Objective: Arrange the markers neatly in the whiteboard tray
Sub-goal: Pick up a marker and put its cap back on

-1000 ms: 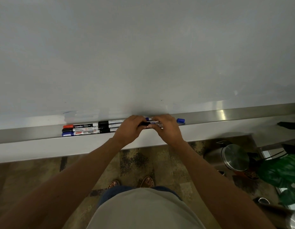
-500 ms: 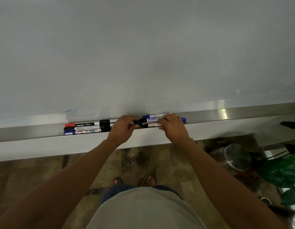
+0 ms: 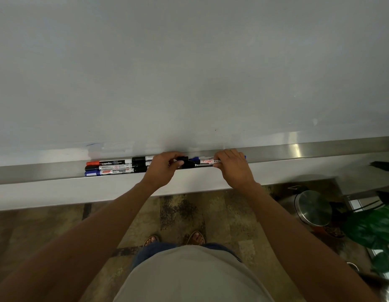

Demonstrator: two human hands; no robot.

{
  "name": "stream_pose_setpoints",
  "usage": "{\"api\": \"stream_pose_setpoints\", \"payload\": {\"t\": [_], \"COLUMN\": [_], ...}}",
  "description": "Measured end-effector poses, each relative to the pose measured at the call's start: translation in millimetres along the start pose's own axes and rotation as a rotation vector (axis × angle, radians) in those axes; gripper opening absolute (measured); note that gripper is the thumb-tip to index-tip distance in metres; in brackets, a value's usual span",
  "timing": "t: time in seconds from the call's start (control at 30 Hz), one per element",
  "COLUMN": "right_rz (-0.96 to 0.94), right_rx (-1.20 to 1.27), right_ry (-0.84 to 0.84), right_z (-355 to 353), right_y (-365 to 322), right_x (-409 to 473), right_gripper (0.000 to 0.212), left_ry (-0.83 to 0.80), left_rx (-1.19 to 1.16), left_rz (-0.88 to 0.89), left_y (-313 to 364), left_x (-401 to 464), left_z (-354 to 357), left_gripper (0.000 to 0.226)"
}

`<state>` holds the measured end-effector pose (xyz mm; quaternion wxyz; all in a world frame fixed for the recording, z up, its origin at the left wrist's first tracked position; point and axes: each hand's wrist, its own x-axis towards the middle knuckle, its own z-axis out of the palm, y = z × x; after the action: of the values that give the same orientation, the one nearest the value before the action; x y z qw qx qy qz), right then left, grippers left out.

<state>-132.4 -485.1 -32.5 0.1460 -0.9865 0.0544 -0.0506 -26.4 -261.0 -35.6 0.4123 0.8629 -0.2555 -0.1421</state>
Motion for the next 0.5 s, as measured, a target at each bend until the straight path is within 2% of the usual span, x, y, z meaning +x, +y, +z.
{"api": "stream_pose_setpoints", "payload": {"t": [0.2,0.5], "right_rz": [0.038,-0.005], "right_rx": [-0.05,-0.015], "right_ry": [0.02,0.037], "right_z": [-1,1], "right_y": [5,-7], "right_x": [-1,-1], "right_gripper": [0.011,0.013], "left_ry": [-0.012,-0.053], "left_rx": [-0.004,-0.021], "left_rz": [-0.006,0.023], "left_y": [-1,9], "left_x": [1,2], "left_z": [1,6], "left_gripper": [0.021,0.024]}}
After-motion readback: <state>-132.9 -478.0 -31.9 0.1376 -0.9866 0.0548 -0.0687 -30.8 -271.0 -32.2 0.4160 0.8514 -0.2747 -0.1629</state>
